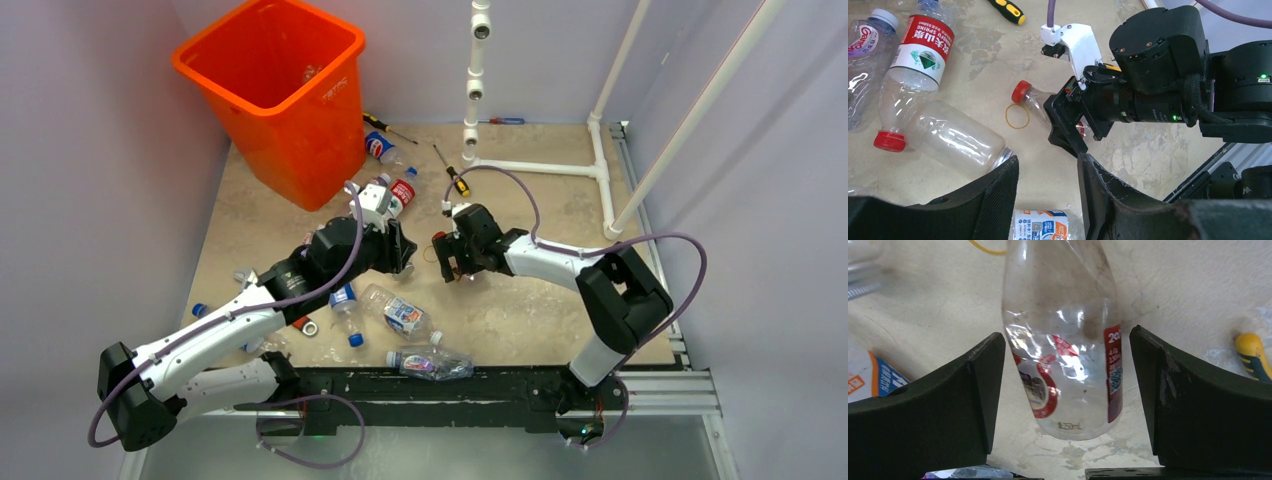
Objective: Put the plastic bottles in the bin
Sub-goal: Pick up the plastic bottle at the center of the board.
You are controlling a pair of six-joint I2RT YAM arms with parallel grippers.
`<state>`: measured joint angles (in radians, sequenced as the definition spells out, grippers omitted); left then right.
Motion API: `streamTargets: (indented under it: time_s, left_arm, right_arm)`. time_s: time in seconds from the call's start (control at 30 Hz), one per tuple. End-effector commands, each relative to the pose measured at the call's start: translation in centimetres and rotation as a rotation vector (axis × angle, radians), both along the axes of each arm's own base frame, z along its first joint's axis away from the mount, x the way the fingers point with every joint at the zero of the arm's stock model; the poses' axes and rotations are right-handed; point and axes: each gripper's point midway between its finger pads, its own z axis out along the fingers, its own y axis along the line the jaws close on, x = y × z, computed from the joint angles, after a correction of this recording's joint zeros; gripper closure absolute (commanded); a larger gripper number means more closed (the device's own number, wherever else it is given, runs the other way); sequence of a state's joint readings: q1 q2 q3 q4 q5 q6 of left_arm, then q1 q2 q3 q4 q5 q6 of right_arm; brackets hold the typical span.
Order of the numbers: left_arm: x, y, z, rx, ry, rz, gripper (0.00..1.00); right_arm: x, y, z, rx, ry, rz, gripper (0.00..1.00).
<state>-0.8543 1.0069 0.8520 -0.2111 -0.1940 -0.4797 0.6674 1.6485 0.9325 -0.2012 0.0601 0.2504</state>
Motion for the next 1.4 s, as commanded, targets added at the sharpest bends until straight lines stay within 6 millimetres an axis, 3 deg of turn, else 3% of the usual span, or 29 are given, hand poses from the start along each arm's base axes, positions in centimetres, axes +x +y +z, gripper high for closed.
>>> streamTargets:
  time_s: [0.0, 0.1, 0.2, 0.27, 0.37, 0.47, 0.57, 0.63, 0.67, 0.77, 0.83, 0.87, 0.97, 1.07, 1.2, 1.37]
  left_arm:
    - [-0.3, -0.3, 0.0, -0.022, 0.001, -0.008, 0.54]
    - [-0.2, -0.3, 0.2, -0.023, 0.000, -0.003, 0.54]
    - [0.0, -0.2, 0.3, -0.024, -0.004, 0.007, 0.54]
    - [0.1, -0.1, 0.6, -0.026, -0.008, 0.016, 0.54]
    - [0.3, 0.2, 1.5, -0.031, -0.027, 0.032, 0.54]
    - [0.8, 0.6, 3.6, -0.035, -0.070, 0.059, 0.54]
    - [1.4, 1.0, 7.1, -0.060, -0.153, 0.075, 0.54]
    - [1.5, 0.9, 10.4, -0.103, -0.236, 0.060, 0.52]
    - [1.4, 0.8, 11.8, -0.122, -0.277, 0.045, 0.48]
    - [0.8, 0.3, 16.5, -0.222, -0.421, -0.009, 0.24]
    - [0.0, -0.2, 19.5, -0.300, -0.502, -0.056, 0.07]
    - [-0.6, -0.6, 20.6, -0.329, -0.533, -0.095, 0.04]
    - [-3.0, -2.6, 23.6, -0.414, -0.583, -0.262, 0.01]
    - [-5.0, -4.2, 25.4, -0.513, -0.588, -0.397, 0.01]
    - [-6.2, -6.7, 25.9, -0.580, -0.525, -0.538, 0.03]
    - [-5.4, -9.0, 23.7, -0.554, -0.423, -0.580, 0.06]
  right_arm:
    - [0.1, -0.1, 0.4, 0.007, -0.022, -0.011, 0.10]
    - [-0.1, -0.3, 0.4, 0.008, -0.028, -0.016, 0.19]
    - [-0.4, -0.6, 0.7, 0.024, -0.040, -0.020, 0.34]
    - [-0.4, -0.7, 1.3, 0.038, -0.059, -0.024, 0.42]
    - [0.2, -1.0, 3.5, 0.056, -0.127, -0.051, 0.46]
    - [0.5, -0.5, 8.3, 0.136, -0.246, -0.030, 0.48]
    - [-1.1, 0.7, 16.5, 0.326, -0.450, 0.070, 0.52]
    - [-3.2, 1.3, 21.5, 0.481, -0.585, 0.171, 0.55]
    - [-4.6, 1.7, 23.5, 0.558, -0.642, 0.238, 0.56]
    - [-8.8, 2.4, 27.1, 0.744, -0.756, 0.413, 0.58]
    - [-10.4, 2.3, 28.4, 0.818, -0.812, 0.455, 0.63]
    - [-10.8, 2.1, 28.8, 0.843, -0.836, 0.459, 0.65]
    - [-11.5, 1.4, 29.6, 0.894, -0.892, 0.449, 0.71]
    - [-12.0, 0.8, 30.1, 0.932, -0.939, 0.439, 0.77]
    - [-12.3, 0.2, 30.7, 0.973, -0.966, 0.413, 0.86]
    - [-12.3, 0.5, 31.1, 0.997, -0.955, 0.412, 0.94]
